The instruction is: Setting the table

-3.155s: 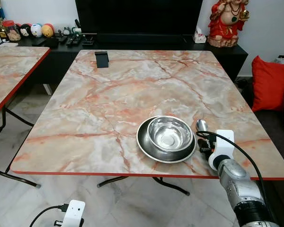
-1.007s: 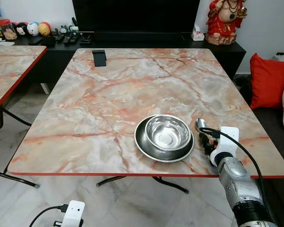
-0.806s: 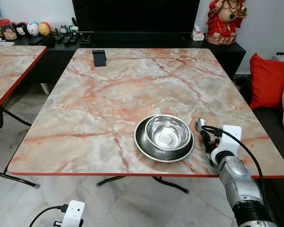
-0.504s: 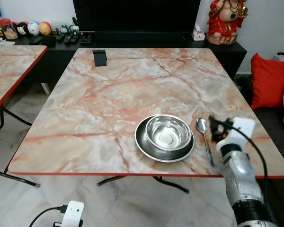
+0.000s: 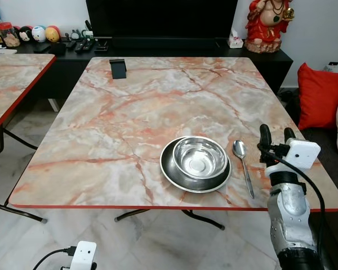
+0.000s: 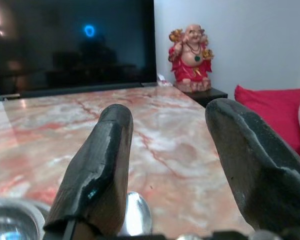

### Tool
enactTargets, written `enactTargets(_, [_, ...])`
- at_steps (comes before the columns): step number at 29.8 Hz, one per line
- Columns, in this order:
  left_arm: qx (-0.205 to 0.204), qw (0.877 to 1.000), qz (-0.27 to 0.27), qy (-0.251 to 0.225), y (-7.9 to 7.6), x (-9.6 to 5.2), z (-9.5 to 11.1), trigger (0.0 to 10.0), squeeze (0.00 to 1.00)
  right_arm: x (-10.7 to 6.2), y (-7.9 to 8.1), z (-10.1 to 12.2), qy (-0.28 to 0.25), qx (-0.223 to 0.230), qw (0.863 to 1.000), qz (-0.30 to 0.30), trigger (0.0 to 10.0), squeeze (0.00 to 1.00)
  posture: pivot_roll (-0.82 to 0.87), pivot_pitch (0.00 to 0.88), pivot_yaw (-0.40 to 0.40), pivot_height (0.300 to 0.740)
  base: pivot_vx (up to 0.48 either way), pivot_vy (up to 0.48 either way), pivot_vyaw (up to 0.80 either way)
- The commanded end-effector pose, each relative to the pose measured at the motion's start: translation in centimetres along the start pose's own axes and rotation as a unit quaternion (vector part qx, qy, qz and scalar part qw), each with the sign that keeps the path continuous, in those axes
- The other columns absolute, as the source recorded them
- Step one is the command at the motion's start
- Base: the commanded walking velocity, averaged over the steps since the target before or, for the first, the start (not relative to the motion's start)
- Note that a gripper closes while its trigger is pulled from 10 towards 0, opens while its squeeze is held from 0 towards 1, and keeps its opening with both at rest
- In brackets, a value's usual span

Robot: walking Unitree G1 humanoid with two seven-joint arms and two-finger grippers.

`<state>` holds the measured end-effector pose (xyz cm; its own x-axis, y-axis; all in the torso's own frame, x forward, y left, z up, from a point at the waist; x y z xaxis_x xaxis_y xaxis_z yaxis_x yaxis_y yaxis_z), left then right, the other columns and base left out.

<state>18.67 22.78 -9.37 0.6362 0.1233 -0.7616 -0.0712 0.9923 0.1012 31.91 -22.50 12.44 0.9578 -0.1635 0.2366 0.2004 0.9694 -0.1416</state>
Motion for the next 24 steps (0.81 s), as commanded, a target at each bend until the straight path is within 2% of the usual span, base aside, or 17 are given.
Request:
enactTargets(1, [-0.003, 1.0, -0.002, 0.003, 0.1, -0.2, -0.5, 10.0, 0.0, -0.3, -0.1, 0.3, -0.01, 0.0, 1.0, -0.007, 10.0, 0.0, 0.03, 0.0, -0.014, 0.731, 0.0, 0.0, 0.0])
enactTargets(8, [0.012, 1.0, 0.001, -0.007, 1.5, -0.2, 0.3, 10.0, 0.0, -2.0, -0.2, -0.3, -0.003, 0.001, 1.0, -0.026, 10.0, 0.0, 0.01, 0.0, 0.016, 0.731, 0.0, 0.0, 0.0])
enactTargets(12, [0.016, 1.0, 0.006, -0.026, 2.4, 0.1, 2.1, 10.0, 0.0, -2.9, 0.6, -0.7, 0.002, -0.008, 1.0, -0.015, 10.0, 0.0, 0.0, 0.0, 0.039, 0.731, 0.0, 0.0, 0.0])
enactTargets(16, [0.009, 1.0, 0.008, -0.025, 2.1, 0.2, 2.0, 10.0, 0.0, -3.4, 0.3, -1.1, 0.012, -0.004, 1.0, -0.022, 10.0, 0.0, 0.0, 0.0, 0.037, 0.731, 0.0, 0.0, 0.0])
enactTargets(20, [0.007, 1.0, -0.003, -0.027, 1.0, 0.3, 2.1, 10.0, 0.0, -2.9, 0.3, -0.7, 0.004, -0.005, 1.0, -0.017, 10.0, 0.0, 0.0, 0.0, 0.03, 0.731, 0.0, 0.0, 0.0])
enactTargets(24, [-0.002, 1.0, -0.004, -0.031, 0.5, 0.3, 2.0, 10.0, 0.0, -2.1, 0.1, -0.2, -0.002, -0.002, 1.0, -0.028, 10.0, 0.0, 0.0, 0.0, 0.013, 0.731, 0.0, 0.409, 0.0])
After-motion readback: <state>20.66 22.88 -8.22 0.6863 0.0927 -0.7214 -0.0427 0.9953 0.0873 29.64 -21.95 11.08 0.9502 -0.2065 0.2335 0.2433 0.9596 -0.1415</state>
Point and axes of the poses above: a point about 5 cm out from each wrist's last joint towards the gripper, its own x axis pointing out of the wrist towards the gripper, its own z axis along the axis of the wrist's last joint, y = z × x, the point moved 2 cm from there along x, pointing out of the wrist towards the gripper, and after that the axes turned 9 degrees about -x, right-handed, at the moved point
